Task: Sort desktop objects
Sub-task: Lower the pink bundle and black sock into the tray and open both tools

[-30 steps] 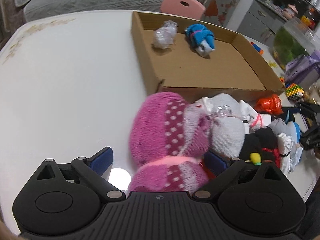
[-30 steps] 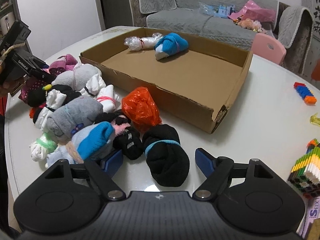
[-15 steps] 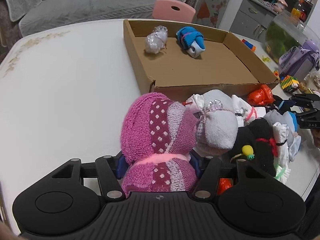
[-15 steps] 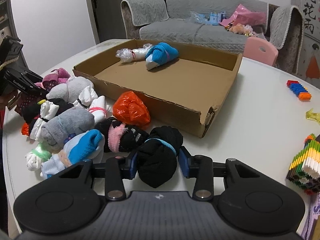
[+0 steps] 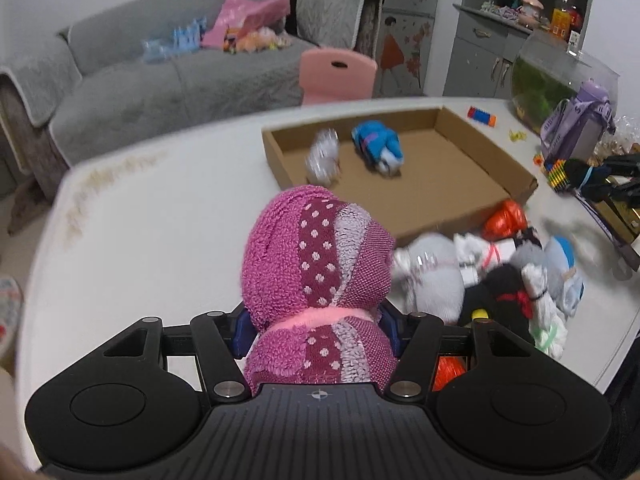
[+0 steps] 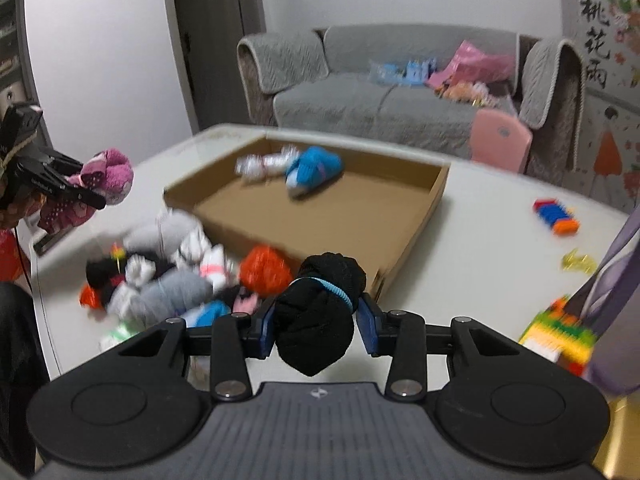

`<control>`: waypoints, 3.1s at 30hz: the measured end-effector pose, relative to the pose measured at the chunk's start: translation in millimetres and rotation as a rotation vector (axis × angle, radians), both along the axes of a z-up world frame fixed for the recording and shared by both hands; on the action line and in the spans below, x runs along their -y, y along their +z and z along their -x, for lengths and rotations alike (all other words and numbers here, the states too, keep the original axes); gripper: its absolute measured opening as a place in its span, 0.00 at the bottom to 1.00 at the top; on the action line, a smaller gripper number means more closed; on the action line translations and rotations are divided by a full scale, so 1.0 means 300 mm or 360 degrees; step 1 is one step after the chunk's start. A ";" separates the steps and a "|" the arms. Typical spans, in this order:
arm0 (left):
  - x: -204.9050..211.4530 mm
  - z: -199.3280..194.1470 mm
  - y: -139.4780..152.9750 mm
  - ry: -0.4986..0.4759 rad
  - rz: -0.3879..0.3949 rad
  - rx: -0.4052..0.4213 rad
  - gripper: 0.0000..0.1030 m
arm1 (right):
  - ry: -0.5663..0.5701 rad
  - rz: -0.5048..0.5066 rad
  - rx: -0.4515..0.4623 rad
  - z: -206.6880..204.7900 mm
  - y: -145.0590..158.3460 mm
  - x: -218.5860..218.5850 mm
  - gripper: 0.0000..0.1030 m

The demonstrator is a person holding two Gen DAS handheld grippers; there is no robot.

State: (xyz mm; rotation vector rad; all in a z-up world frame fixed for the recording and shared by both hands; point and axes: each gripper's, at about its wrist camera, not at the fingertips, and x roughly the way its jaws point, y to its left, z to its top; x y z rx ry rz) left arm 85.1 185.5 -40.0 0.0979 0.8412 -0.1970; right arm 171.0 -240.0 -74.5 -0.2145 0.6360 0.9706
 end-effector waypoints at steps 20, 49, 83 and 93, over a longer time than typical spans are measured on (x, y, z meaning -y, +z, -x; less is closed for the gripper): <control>0.404 -0.464 0.175 -0.0289 0.0022 0.0141 0.63 | 0.0073 -0.0065 0.0091 -0.263 0.178 -0.223 0.36; 0.641 -0.892 -0.224 -0.0117 -0.0030 -0.0152 0.62 | -0.0058 0.0202 -0.0031 -0.500 -0.058 -0.408 0.36; 0.668 -0.840 -0.227 -0.0220 -0.0155 -0.0016 1.00 | -0.0077 0.0232 0.0006 -0.504 -0.082 -0.419 0.67; 0.655 -0.675 -0.068 -0.0257 -0.0160 0.0153 1.00 | -0.0102 0.0149 0.0097 -0.418 0.026 -0.350 0.70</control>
